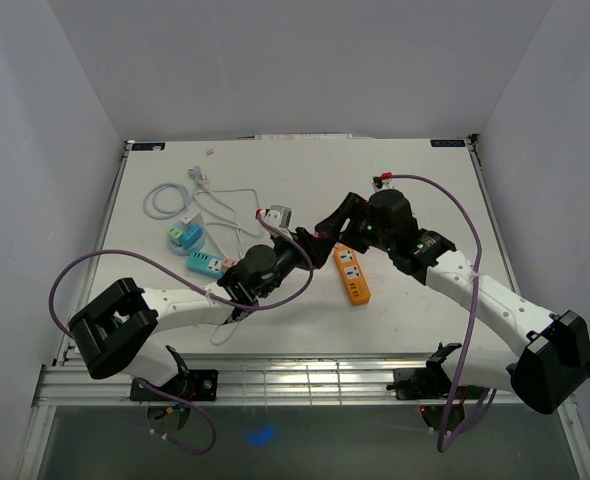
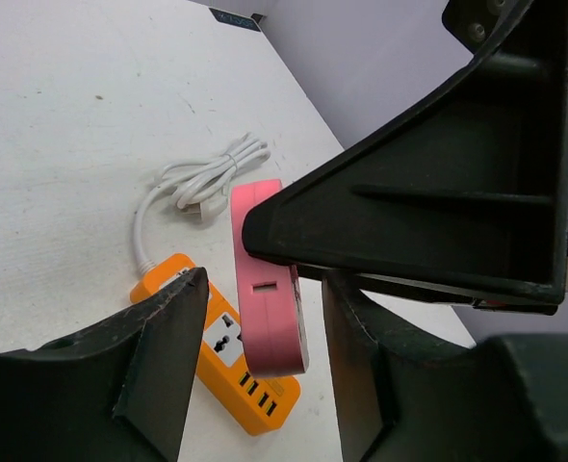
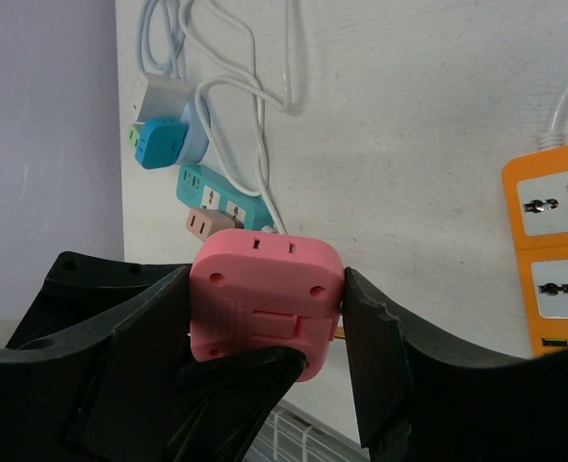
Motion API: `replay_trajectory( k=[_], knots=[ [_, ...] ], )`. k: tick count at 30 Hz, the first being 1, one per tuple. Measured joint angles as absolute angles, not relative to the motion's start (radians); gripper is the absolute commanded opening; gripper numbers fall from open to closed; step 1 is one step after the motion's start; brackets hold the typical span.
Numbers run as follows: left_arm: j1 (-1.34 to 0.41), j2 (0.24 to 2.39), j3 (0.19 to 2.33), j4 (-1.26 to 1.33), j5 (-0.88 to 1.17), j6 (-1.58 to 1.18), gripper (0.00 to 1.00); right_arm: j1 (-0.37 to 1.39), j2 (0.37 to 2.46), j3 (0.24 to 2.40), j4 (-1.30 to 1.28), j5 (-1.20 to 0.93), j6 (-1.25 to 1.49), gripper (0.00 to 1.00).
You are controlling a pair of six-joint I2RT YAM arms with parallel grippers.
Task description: Insert the plug
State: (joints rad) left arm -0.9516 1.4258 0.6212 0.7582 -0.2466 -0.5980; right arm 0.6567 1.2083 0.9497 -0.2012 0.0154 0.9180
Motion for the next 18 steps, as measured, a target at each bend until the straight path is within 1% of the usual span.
replay_trajectory(
  k=[7, 8, 9, 12, 15, 16, 17, 18],
  knots=[
    [-0.952, 1.457, 0.619, 0.837, -0.276, -0.604, 0.54, 0.657, 1.195, 0.923, -0.171, -0.012, 0.955, 0.44],
    [-0.952, 1.459, 0.617, 0.847, -0.280, -0.604, 0.52, 0.657, 1.195, 0.922, -0.165, -0.016, 0.960, 0.44],
    [-0.952, 1.464, 0.616, 0.857, -0.284, -0.604, 0.47, 0.657, 1.195, 0.920, -0.156, -0.020, 0.964, 0.44],
    [-0.952, 1.481, 0.616, 0.884, -0.285, -0.602, 0.40, 0.657, 1.195, 0.914, -0.143, -0.030, 0.973, 0.44],
    [-0.952, 1.501, 0.617, 0.906, -0.280, -0.604, 0.23, 0.657, 1.195, 0.905, -0.135, -0.031, 0.978, 0.45],
    [-0.953, 1.504, 0.617, 0.908, -0.280, -0.606, 0.11, 0.656, 1.195, 0.903, -0.135, -0.030, 0.978, 0.48],
    [-0.953, 1.506, 0.617, 0.912, -0.279, -0.601, 0.04, 0.656, 1.195, 0.902, -0.134, -0.030, 0.979, 0.52],
    [-0.953, 1.508, 0.617, 0.916, -0.278, -0.603, 0.00, 0.656, 1.195, 0.902, -0.133, -0.030, 0.979, 0.58]
  ],
)
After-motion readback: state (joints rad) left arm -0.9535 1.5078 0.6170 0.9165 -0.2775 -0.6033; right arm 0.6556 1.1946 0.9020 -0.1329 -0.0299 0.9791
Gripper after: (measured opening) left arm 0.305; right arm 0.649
